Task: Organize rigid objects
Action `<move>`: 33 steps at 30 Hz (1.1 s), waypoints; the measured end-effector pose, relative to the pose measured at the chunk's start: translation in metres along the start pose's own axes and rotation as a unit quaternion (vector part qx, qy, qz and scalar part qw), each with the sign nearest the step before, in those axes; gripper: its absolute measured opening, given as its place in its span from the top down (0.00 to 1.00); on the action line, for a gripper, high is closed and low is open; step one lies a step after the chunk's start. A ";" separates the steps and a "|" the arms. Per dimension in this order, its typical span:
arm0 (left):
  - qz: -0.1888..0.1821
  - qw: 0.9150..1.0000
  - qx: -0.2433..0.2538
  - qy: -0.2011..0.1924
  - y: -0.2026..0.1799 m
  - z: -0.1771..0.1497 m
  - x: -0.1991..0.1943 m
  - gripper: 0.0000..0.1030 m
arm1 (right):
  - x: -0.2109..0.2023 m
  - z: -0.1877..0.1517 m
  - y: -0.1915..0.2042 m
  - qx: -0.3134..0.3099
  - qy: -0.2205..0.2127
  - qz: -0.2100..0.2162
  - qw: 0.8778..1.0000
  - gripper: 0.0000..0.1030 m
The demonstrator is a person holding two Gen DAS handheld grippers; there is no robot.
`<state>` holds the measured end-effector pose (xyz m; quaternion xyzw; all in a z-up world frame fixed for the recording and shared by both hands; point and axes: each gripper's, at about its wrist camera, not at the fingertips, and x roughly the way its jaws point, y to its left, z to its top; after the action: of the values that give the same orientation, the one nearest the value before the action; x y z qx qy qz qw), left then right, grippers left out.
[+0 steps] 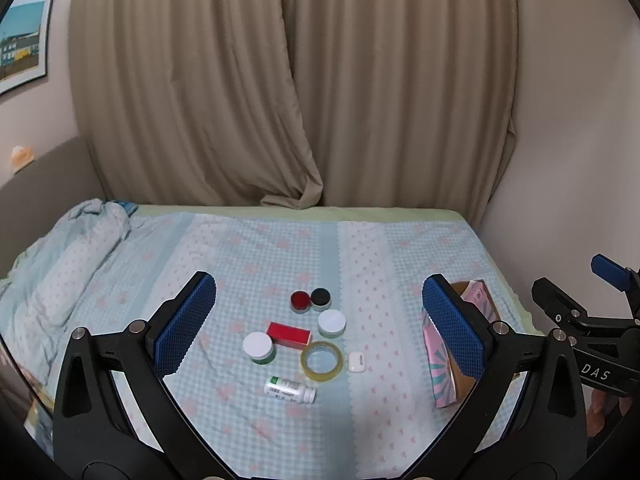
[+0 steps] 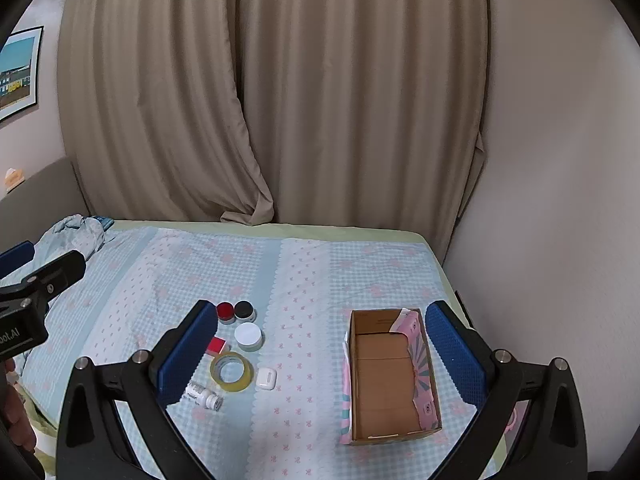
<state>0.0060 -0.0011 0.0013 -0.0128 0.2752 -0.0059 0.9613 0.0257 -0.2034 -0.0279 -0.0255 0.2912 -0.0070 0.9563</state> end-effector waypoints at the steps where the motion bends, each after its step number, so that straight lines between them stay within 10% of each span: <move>1: -0.001 1.000 0.000 -0.001 0.000 0.000 0.000 0.01 | 0.000 0.001 0.000 0.001 0.000 -0.001 1.000 0.00; 33: -0.003 1.000 0.001 0.000 -0.002 -0.002 0.000 0.01 | -0.002 0.001 -0.004 0.007 0.000 0.004 1.000 0.00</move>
<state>0.0045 -0.0035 -0.0005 -0.0124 0.2748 -0.0095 0.9614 0.0244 -0.2073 -0.0258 -0.0181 0.2909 -0.0054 0.9566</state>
